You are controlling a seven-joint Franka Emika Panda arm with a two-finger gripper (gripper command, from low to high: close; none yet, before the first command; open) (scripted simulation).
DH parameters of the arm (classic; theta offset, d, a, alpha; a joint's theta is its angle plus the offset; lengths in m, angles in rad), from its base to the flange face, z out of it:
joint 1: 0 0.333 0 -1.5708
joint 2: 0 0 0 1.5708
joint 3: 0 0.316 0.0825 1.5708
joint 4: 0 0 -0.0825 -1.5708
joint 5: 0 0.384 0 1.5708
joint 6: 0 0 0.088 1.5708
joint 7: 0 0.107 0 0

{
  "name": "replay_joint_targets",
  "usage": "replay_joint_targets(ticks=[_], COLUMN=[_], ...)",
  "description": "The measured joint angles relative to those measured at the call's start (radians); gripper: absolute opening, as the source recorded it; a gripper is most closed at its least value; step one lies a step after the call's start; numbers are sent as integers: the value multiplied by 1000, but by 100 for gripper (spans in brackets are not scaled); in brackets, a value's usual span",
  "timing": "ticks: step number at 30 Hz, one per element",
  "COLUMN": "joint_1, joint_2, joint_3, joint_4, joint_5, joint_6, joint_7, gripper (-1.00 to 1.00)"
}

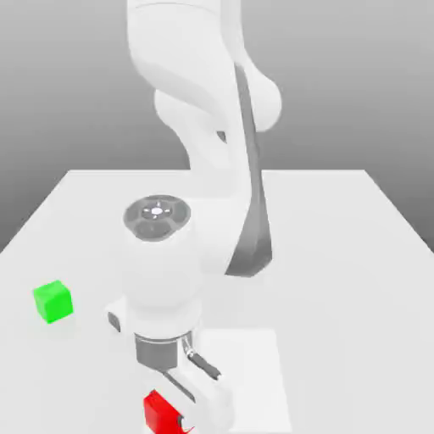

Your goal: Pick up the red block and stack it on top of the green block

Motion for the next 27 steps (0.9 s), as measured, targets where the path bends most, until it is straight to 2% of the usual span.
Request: replay_joint_targets(ticks=[2,7,12,16,18,24,25,27], joint_1=[0,-25,-180,-427,-482,-497,-503,-503], joint_2=[4,-151,-300,-426,-481,-320,-295,-295], joint_3=[0,12,-141,-242,-275,-262,-252,-252], joint_4=[0,-32,-170,-291,-347,-366,-365,-365], joint_5=[-1,35,43,38,43,145,162,162], joint_6=[2,-121,-136,-138,-133,45,69,69], joint_7=[1,-26,-28,-20,-22,-94,-106,-106], gripper=[-100,-100,-100,-100,-100,-100,100,100])
